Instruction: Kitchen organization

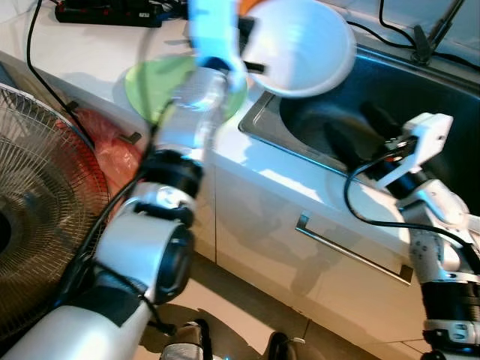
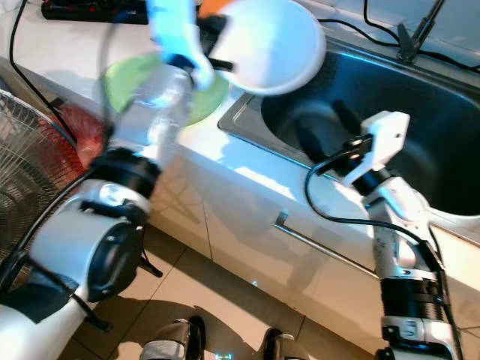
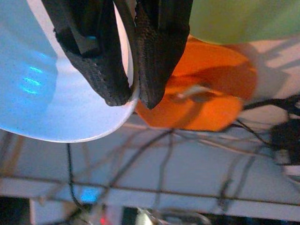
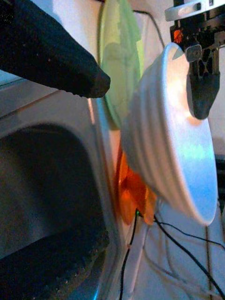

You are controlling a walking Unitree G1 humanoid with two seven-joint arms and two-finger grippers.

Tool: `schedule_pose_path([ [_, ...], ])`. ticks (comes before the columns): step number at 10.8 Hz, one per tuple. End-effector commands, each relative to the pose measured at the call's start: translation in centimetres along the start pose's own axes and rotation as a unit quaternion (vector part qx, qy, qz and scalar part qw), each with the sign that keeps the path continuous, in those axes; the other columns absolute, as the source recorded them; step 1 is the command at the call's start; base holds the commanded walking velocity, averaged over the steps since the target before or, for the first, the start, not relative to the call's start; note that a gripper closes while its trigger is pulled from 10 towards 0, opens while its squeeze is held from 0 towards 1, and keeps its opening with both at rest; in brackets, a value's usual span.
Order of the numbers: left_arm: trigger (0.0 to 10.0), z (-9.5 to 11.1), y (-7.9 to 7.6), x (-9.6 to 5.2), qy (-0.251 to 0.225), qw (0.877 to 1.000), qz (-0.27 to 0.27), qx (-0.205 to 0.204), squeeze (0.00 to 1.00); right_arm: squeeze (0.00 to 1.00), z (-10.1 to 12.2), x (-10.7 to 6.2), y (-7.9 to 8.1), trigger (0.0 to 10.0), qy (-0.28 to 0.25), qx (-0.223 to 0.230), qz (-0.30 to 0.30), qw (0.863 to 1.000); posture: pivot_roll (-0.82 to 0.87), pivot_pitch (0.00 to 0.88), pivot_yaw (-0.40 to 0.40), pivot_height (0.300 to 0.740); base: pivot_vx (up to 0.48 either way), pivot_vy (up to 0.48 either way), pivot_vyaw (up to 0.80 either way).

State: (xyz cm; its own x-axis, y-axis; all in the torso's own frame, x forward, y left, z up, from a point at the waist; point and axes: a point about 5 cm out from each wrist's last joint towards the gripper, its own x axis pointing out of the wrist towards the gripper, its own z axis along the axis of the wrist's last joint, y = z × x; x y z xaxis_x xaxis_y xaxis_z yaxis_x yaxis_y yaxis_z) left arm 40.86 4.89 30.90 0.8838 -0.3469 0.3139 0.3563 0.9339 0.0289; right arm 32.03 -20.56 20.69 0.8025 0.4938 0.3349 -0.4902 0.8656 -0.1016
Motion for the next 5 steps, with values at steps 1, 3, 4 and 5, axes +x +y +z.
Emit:
schedule_pose_path([
  [1, 10.0, 0.9, -1.5, 0.6, -0.017, 0.999, -0.025, 0.014, 0.00, 0.00, 0.1, -0.8, -0.7, 10.0, 0.006, -0.017, -0.017, 1.000, 0.01, 0.152, 0.006, 0.740, 0.000, 0.000, 0.00],
  [3, 10.0, 0.1, -2.5, 0.8, -0.001, 0.999, -0.035, 0.023, 0.00, 0.00, 0.3, -1.7, -1.4, 10.0, 0.014, -0.029, -0.034, 0.999, -0.01, 0.157, 0.018, 0.740, 0.000, 0.000, 0.00],
  [4, 10.0, -0.2, -2.9, 0.8, 0.003, 0.999, -0.038, 0.025, 0.00, 0.00, 0.2, -2.1, -1.7, 10.0, 0.021, -0.035, -0.040, 0.998, -0.02, 0.158, 0.021, 0.740, 0.000, 0.000, 0.00],
  [5, 10.0, -0.4, -3.3, 0.8, 0.007, 0.999, -0.041, 0.027, 0.00, 0.00, 0.2, -2.5, -2.0, 10.0, 0.026, -0.040, -0.046, 0.998, -0.03, 0.161, 0.025, 0.740, 0.000, 0.000, 0.00],
])
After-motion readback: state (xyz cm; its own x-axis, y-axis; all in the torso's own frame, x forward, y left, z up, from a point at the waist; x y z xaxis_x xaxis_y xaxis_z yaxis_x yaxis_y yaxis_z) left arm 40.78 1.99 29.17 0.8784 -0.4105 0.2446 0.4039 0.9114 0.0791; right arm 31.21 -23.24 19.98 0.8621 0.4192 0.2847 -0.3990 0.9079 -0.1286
